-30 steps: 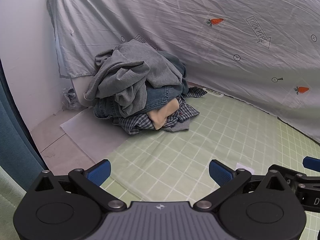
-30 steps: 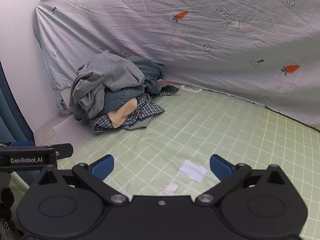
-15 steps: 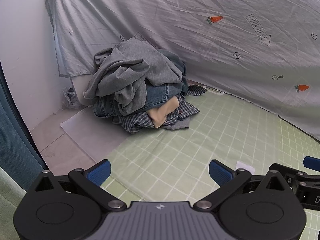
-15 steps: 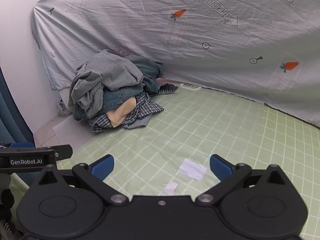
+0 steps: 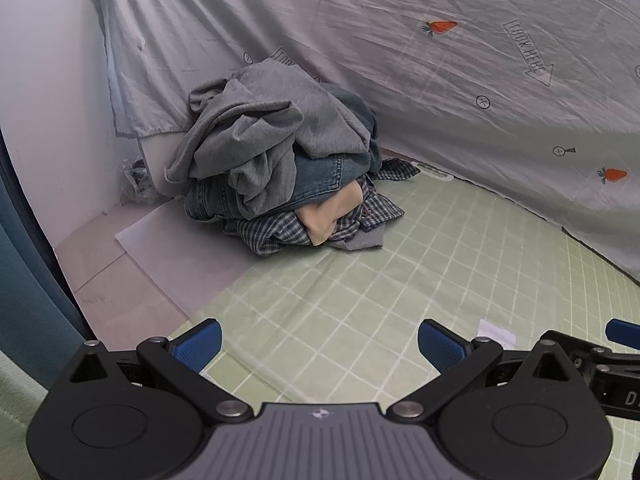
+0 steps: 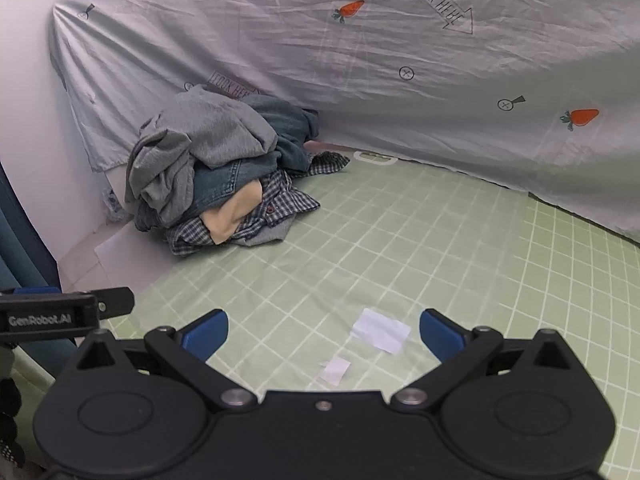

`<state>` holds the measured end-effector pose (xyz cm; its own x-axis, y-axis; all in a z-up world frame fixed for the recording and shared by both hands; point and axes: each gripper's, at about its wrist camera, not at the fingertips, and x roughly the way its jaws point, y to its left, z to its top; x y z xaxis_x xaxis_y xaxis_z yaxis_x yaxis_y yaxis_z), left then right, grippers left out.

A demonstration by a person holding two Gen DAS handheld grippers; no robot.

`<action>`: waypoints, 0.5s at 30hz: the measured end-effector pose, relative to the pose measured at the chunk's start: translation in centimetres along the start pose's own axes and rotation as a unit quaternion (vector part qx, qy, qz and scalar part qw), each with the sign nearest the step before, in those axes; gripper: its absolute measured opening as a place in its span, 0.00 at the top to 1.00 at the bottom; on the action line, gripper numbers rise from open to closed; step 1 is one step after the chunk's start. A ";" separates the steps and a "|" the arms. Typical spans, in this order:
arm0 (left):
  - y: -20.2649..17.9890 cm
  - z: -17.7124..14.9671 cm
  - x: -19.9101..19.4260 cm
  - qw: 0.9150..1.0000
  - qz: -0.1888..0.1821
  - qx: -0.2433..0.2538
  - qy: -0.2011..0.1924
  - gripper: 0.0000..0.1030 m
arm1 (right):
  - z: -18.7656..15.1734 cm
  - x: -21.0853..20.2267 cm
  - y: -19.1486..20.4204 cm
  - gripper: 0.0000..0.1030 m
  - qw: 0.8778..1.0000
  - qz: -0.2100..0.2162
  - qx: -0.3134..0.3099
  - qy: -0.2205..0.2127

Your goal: Fold clothes

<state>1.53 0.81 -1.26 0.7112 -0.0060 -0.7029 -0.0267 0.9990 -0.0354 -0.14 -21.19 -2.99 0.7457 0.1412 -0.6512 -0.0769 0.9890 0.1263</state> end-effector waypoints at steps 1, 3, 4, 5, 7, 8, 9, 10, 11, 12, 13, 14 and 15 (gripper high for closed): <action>0.1 0.2 0.3 1.000 0.003 -0.002 0.001 0.00 | 0.2 0.4 -0.1 0.00 1.000 -0.002 -0.003 0.001; 0.4 0.8 0.9 1.000 0.008 -0.005 0.003 0.00 | 0.6 1.2 -0.2 0.00 1.000 -0.007 -0.008 0.004; 0.6 1.1 1.4 1.000 0.010 -0.005 0.003 0.00 | 0.8 1.6 -0.3 0.00 1.000 -0.010 -0.010 0.006; 0.8 1.5 1.8 1.000 0.012 -0.006 0.003 0.00 | 1.1 2.0 -0.4 0.00 1.000 -0.011 -0.012 0.008; 1.5 2.5 2.7 1.000 0.016 -0.011 0.002 0.00 | 1.7 3.1 -0.4 0.00 1.000 -0.014 -0.015 0.013; 1.8 3.0 3.2 1.000 0.018 -0.013 0.000 0.00 | 2.0 3.7 -0.5 0.00 1.000 -0.014 -0.017 0.016; 2.1 3.7 3.7 1.000 0.022 -0.016 -0.002 0.00 | 2.5 4.3 -0.5 0.00 1.000 -0.015 -0.019 0.019; 2.5 4.5 4.3 0.999 0.028 -0.019 -0.005 0.00 | 3.0 5.0 -0.5 0.00 0.999 -0.016 -0.021 0.021; 2.8 5.2 4.9 0.999 0.035 -0.021 -0.009 0.00 | 3.7 5.9 -0.6 0.00 0.999 -0.018 -0.022 0.023; 3.2 6.0 5.4 0.999 0.042 -0.023 -0.012 0.00 | 4.4 6.8 -0.6 0.00 0.999 -0.019 -0.025 0.024; 3.6 6.9 6.0 0.998 0.050 -0.026 -0.016 0.00 | 5.2 7.8 -0.4 0.00 0.999 -0.020 -0.032 0.023; 4.1 7.8 6.6 0.998 0.058 -0.029 -0.020 0.00 | 6.0 8.8 -0.2 0.00 0.999 -0.021 -0.039 0.023; 4.6 8.7 7.2 0.997 0.066 -0.033 -0.025 0.00 | 6.9 9.8 -0.1 0.00 0.998 -0.022 -0.045 0.022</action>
<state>12.61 5.74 -0.28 0.7330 0.1300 -0.6677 -0.1679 0.9858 0.0077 11.72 -20.16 -4.25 0.7195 0.0975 -0.6877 -0.1058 0.9939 0.0302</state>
